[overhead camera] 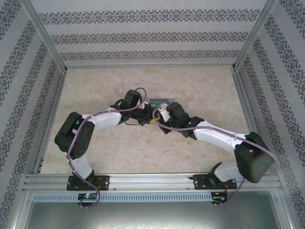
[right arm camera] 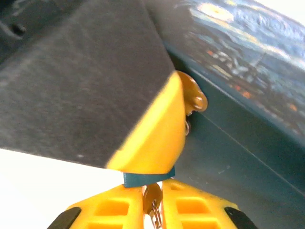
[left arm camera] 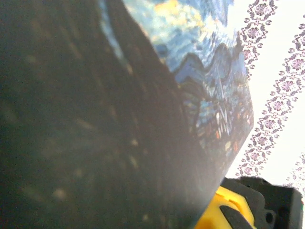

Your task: Unlock the padlock with the key

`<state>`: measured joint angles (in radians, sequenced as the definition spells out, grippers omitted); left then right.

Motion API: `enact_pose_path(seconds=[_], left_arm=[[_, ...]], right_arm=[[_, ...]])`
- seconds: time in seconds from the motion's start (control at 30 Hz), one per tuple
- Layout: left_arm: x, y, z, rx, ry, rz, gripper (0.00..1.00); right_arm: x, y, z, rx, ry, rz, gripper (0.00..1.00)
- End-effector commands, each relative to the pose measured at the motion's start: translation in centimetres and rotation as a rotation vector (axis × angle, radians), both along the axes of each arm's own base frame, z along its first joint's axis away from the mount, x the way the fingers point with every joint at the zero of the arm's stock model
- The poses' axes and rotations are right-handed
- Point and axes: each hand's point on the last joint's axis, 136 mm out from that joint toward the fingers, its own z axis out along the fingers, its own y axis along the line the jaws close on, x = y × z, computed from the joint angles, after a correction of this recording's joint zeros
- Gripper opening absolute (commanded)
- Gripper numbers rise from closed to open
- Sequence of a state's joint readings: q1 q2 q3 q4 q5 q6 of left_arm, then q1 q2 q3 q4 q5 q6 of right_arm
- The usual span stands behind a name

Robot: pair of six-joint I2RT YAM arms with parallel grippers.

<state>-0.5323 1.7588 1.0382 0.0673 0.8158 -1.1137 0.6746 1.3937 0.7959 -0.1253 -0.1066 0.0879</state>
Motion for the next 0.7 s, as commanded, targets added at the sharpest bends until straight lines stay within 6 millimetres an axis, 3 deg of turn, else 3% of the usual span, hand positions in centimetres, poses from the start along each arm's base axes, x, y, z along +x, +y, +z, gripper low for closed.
enact_pose_path(seconds=[0.0,0.2,0.27,0.37,0.67], left_arm=[[-0.4,-0.4,1.4,-0.047,-0.022,-0.045,0.00],[-0.4,-0.4,1.2,-0.045,-0.020,-0.042,0.00],[-0.4,-0.4,1.0,-0.040,-0.016,-0.039,0.00],[-0.2,-0.1,0.6,-0.025,-0.010,-0.027,0.00],[0.2,0.5,-1.3,0.038,-0.017,-0.002,0.00]], right_arm=[[0.9,0.9,2.9,0.185,0.042,-0.026,0.00],[0.9,1.0,3.6,0.276,0.088,-0.027,0.01],[0.9,0.7,3.8,0.294,0.095,-0.040,0.12],[0.8,-0.2,4.5,0.322,0.091,-0.058,0.44],[0.2,-3.5,5.7,0.407,0.084,-0.170,0.71]])
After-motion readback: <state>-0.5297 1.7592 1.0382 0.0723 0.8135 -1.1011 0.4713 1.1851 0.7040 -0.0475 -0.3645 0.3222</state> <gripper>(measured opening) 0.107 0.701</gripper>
